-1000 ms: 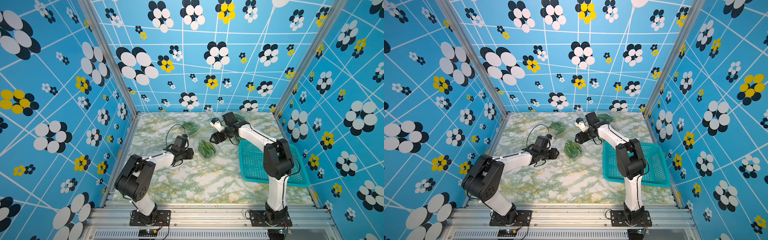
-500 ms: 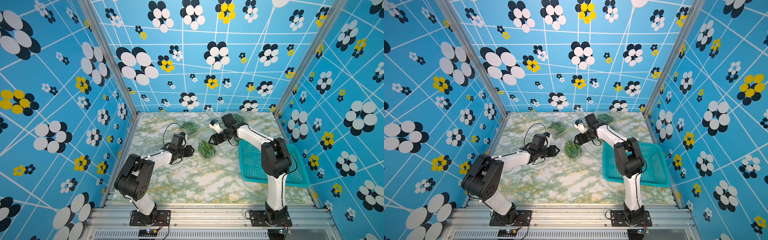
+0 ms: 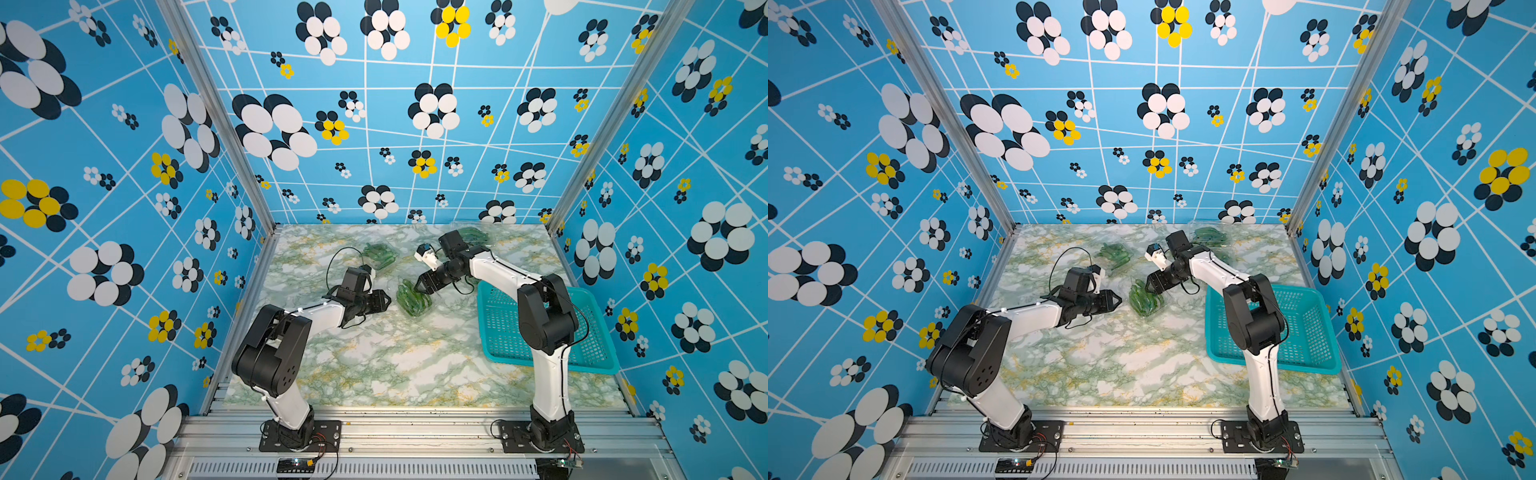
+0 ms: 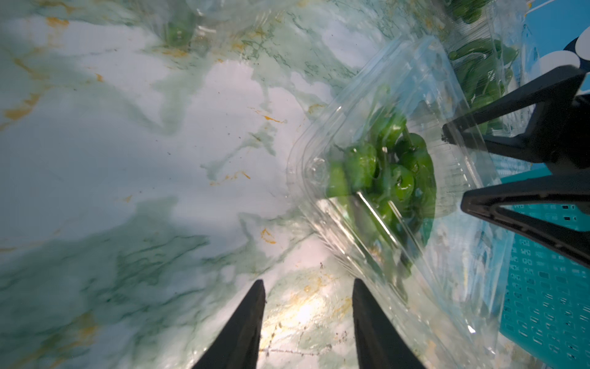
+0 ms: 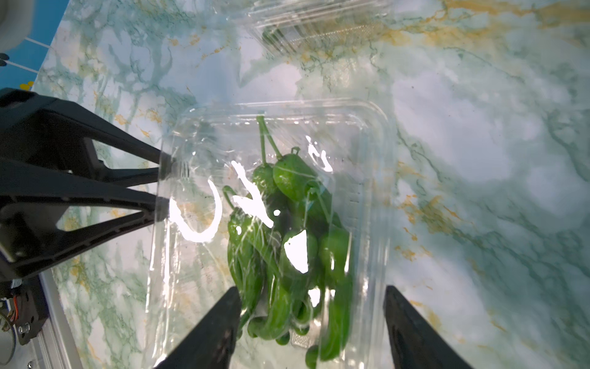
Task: Take small green peppers out of containers
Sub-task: Open the packing box at the center of the board.
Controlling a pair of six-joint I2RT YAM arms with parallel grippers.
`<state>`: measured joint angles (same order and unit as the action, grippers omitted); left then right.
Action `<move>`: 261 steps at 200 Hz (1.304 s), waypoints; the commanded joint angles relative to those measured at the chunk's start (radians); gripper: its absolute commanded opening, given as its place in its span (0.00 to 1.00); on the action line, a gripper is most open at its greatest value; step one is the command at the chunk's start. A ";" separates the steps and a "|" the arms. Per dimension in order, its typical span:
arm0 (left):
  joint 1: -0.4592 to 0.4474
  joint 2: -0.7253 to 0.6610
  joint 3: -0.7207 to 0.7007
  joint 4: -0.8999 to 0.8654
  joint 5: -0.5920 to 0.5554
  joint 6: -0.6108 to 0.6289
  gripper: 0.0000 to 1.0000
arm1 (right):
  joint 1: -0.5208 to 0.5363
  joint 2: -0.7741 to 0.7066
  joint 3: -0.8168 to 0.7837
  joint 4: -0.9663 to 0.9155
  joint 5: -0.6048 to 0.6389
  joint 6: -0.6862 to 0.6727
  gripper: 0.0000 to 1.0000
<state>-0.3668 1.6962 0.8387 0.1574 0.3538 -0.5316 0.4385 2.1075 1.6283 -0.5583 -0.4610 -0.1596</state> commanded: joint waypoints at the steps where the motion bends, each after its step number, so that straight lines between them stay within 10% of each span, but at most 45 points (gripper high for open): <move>1: 0.018 0.011 -0.021 0.045 0.049 -0.023 0.46 | 0.008 0.021 0.026 -0.039 -0.032 0.004 0.72; 261: 0.036 0.092 -0.017 0.189 0.122 -0.143 0.45 | 0.044 0.058 0.056 -0.076 -0.096 0.003 0.68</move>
<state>-0.3325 1.7493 0.8181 0.2829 0.4400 -0.6468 0.4515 2.1365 1.6638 -0.5949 -0.5011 -0.1593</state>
